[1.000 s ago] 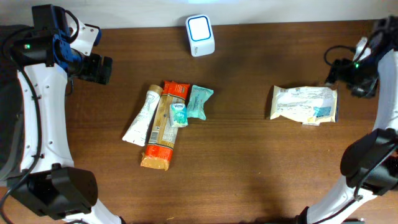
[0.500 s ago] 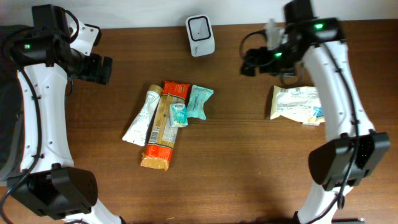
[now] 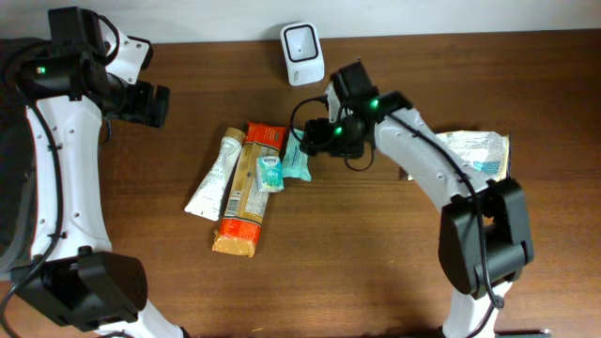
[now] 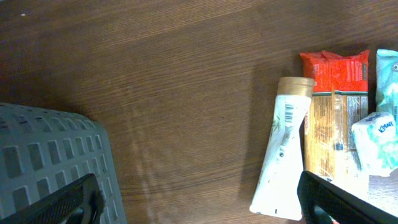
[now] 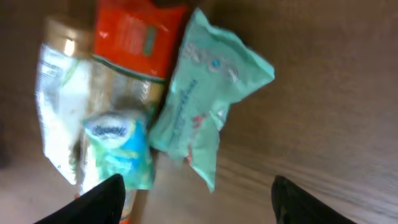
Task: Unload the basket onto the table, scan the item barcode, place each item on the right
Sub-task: 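Reach the right gripper to the mint-green tissue pack and grasp it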
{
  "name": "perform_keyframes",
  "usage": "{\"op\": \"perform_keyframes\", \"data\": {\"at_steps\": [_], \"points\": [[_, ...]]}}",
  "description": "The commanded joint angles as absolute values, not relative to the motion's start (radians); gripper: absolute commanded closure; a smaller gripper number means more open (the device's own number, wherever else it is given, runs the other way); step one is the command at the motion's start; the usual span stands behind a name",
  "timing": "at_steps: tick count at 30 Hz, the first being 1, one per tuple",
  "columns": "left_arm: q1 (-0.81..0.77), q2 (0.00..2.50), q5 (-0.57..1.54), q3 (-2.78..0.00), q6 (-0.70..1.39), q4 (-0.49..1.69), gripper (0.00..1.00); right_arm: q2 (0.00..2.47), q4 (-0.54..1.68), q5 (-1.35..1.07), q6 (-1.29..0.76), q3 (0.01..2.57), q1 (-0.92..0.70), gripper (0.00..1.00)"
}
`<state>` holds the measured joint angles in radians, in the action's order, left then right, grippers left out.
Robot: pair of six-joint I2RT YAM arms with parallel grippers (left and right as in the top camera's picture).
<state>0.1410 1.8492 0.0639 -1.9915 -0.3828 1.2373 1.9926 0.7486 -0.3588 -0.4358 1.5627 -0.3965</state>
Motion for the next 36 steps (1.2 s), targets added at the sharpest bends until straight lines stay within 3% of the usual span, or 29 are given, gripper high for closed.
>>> {"op": "perform_keyframes", "data": {"at_steps": [1,5,13,15,17,20,22,27,32,36], "points": [[0.147,1.833,0.074,-1.998,-0.398,1.237,0.01,1.989,0.582,-0.336,-0.59,1.436,-0.422,0.27],[0.147,1.833,0.075,-1.998,-0.398,1.236,0.01,1.989,0.346,-0.329,-0.632,1.324,-0.432,0.27],[0.147,1.833,0.074,-1.998,-0.398,1.236,0.01,2.117,0.212,-0.317,-0.638,1.312,-0.472,0.27],[0.147,1.833,0.074,-1.998,-0.398,1.236,0.01,2.133,0.204,-0.318,-0.638,1.312,-0.472,0.36],[0.147,1.833,0.074,-1.998,-0.398,1.236,0.01,2.134,0.209,-0.318,-0.638,1.312,-0.472,0.61],[0.147,1.833,0.074,-1.998,-0.398,1.236,0.01,2.134,0.233,-0.323,-0.637,1.313,-0.471,0.86],[0.147,1.833,0.074,-1.998,-0.398,1.236,0.01,2.128,0.254,-0.353,-0.633,1.314,-0.47,0.95],[0.147,1.833,0.074,-1.998,-0.398,1.236,0.01,2.012,0.408,-0.342,-0.491,1.348,-0.461,0.92],[0.147,1.833,0.074,-1.998,-0.398,1.236,0.01,1.905,0.763,-0.168,-0.344,1.47,-0.459,0.95],[0.147,1.833,0.074,-1.998,-0.398,1.236,0.01,1.904,0.927,-0.001,-0.336,1.487,-0.482,0.96]]}}
